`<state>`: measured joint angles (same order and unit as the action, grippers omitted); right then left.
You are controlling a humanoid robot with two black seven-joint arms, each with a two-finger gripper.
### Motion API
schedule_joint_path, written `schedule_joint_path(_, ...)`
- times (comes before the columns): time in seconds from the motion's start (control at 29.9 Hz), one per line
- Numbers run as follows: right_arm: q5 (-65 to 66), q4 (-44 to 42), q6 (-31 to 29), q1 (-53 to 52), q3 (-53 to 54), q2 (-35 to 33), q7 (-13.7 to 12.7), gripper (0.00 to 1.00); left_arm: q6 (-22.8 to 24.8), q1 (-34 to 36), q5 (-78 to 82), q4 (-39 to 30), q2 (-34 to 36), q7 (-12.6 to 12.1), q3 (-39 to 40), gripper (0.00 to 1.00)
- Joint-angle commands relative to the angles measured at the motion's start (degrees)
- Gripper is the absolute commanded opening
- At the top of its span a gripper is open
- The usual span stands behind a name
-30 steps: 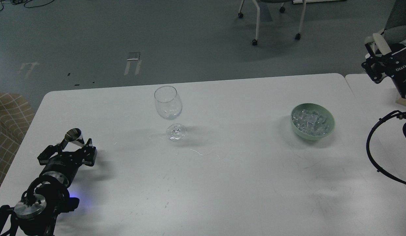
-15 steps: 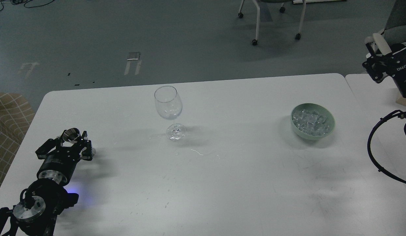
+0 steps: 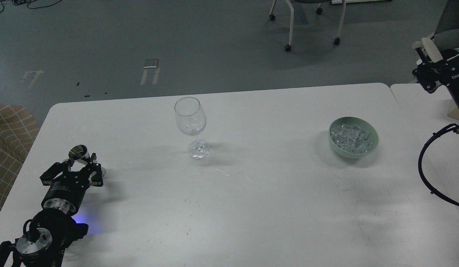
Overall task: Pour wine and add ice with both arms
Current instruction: 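Close the left gripper on the jigger and tilt it upright, then lift the jigger with the left gripper and carry it above the wine glass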
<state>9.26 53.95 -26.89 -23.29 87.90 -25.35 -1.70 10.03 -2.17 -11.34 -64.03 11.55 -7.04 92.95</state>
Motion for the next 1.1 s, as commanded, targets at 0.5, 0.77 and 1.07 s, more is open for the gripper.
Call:
schedule_joint_path(0.5,0.06,1.69,0.87,0.44,-0.1,-0.4,-0.06,1.0,2.28,1.21,0.0,3.91,-0.04,-0.52,-0.23,0.6)
schedule_joint_path(0.77,0.06,1.69,0.87,0.53,-0.01,-0.66,-0.06,1.0,4.82,1.29,-0.17,4.0,-0.04,-0.78,-0.4,0.31)
schedule_joint_path(1.07,0.06,1.69,0.87,0.53,-0.1,-0.31,-0.06,1.0,5.18,2.61,0.0,4.08,0.05,-1.04,-0.84,0.24)
